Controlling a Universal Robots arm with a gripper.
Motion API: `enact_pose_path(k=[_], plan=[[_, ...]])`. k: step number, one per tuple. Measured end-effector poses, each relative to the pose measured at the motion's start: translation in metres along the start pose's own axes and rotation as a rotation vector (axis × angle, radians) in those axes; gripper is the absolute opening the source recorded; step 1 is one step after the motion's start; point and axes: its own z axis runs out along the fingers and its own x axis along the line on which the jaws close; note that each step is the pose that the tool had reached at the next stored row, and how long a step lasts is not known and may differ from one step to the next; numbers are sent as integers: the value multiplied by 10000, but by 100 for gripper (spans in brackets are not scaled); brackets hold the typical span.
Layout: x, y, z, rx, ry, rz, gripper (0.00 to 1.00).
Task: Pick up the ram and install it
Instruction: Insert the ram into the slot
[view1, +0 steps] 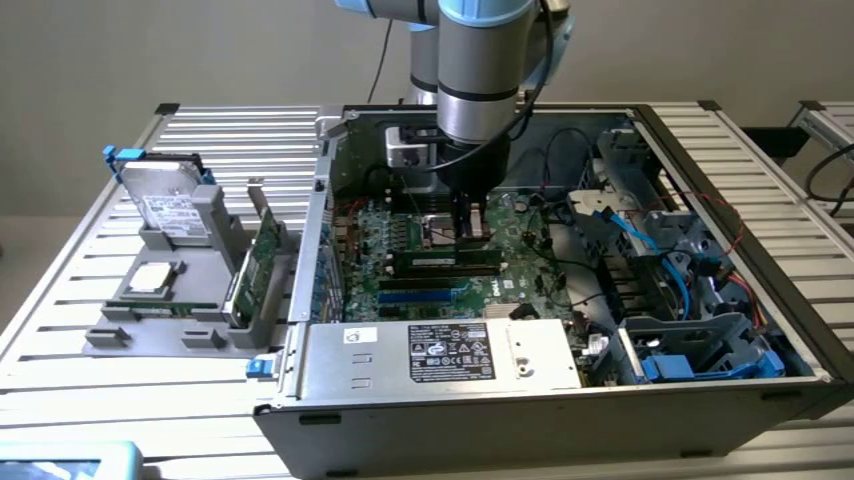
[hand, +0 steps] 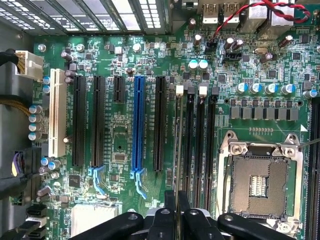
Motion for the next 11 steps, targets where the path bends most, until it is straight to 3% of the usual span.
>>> enact_pose_path(k=[11], plan=[[-1,18,6,67,0,5,13]])
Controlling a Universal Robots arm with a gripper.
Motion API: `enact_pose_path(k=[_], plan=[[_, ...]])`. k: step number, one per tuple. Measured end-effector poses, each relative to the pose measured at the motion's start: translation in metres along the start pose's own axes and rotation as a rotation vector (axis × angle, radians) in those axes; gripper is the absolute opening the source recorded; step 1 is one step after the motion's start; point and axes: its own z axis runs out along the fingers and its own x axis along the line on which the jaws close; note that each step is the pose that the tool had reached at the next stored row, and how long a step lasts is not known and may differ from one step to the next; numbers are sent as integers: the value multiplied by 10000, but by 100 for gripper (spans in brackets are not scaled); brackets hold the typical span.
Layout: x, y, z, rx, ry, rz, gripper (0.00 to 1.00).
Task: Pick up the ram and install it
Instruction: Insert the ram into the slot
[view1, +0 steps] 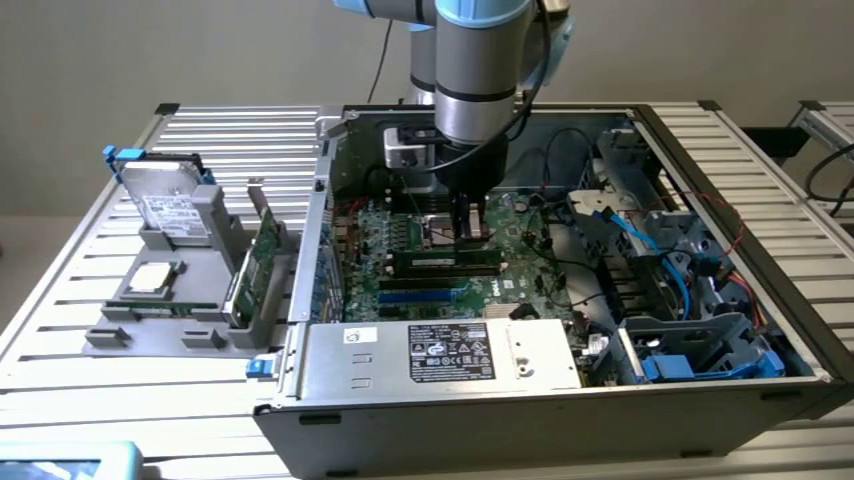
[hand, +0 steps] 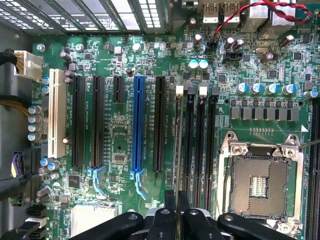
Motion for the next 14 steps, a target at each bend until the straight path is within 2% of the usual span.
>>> enact_pose_path(k=[8,14], plan=[[-1,22,2,51,1,9,13],[-1,23,8,62,1,11,13]])
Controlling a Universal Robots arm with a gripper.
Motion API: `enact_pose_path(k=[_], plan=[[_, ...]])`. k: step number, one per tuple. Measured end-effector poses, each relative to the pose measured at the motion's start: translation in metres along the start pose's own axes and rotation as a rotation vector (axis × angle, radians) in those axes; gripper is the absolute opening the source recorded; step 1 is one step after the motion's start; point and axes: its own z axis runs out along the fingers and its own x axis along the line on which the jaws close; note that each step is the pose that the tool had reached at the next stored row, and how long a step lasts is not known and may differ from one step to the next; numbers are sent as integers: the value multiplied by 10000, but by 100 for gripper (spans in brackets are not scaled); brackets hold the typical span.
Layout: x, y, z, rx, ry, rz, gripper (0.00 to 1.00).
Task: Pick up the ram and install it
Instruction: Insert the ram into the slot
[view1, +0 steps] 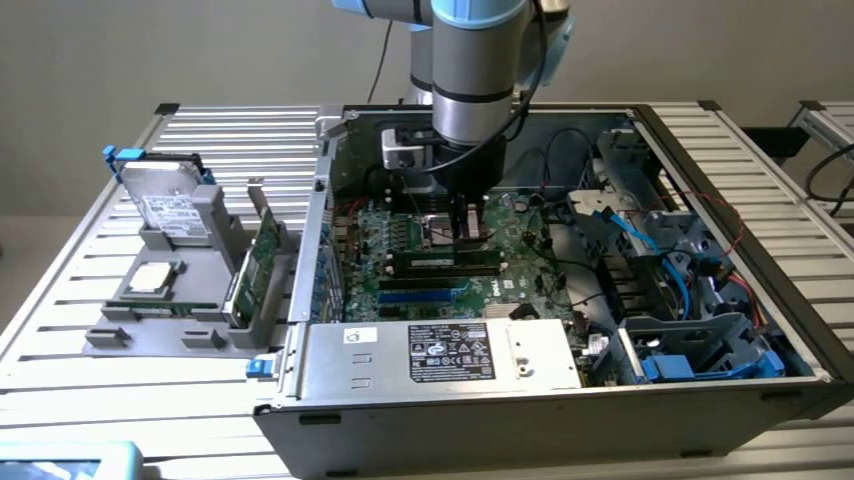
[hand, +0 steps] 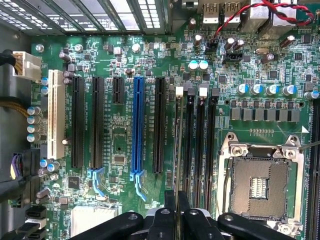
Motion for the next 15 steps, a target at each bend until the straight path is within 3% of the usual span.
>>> enact_pose_path(k=[7,15], plan=[[-8,0,3,12,-2,0,13],[-2,-24,-62,13,-1,2,13]])
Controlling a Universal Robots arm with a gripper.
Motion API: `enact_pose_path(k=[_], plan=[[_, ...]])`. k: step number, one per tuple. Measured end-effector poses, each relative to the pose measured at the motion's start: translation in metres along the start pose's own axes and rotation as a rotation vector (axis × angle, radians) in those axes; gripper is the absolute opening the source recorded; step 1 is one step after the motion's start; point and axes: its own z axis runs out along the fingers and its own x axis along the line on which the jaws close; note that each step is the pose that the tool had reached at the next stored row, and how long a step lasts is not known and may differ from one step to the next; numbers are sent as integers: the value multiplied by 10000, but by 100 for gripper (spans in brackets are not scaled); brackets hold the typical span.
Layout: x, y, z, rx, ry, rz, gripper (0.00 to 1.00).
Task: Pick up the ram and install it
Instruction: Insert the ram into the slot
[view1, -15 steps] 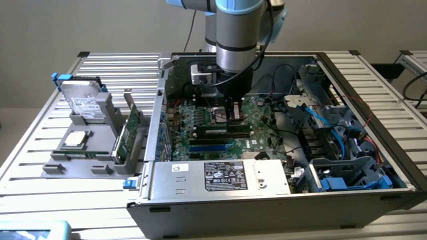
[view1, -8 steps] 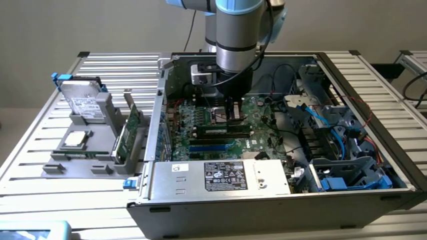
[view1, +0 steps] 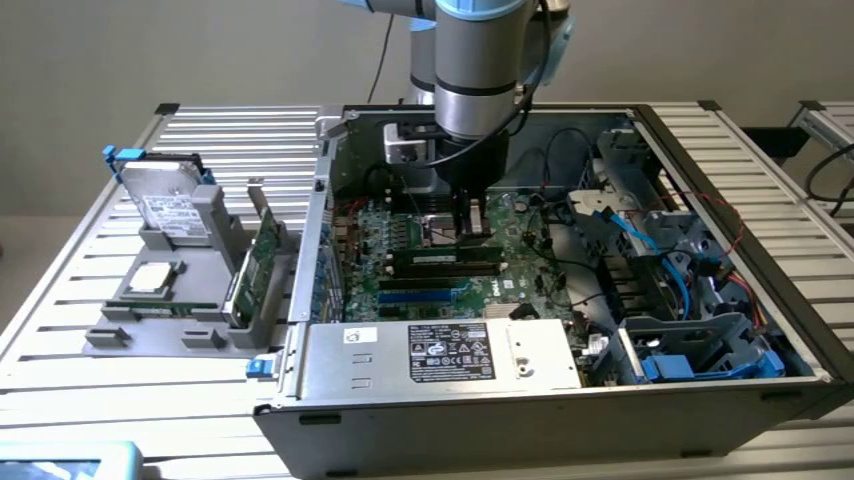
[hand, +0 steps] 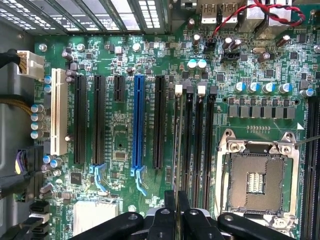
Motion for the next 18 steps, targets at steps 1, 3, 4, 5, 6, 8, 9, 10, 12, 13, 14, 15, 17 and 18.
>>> enact_pose_path(k=[1,3,4,5,6,8,9,10,12,13,14,15,17,18], plan=[[0,0,0,5,1,1,13],[0,-1,1,16,3,1,13],[0,0,3,23,3,1,13],[0,1,7,32,0,3,13],[-1,3,12,41,1,4,13],[-2,5,23,56,2,5,13],[-2,5,27,61,2,5,13],[-2,6,28,64,6,4,13],[-3,9,34,77,2,7,13],[-3,11,37,85,3,9,13],[-3,14,40,95,3,8,13],[-4,18,42,105,4,9,13],[-5,31,48,126,4,11,13],[-5,37,50,133,4,11,13]])
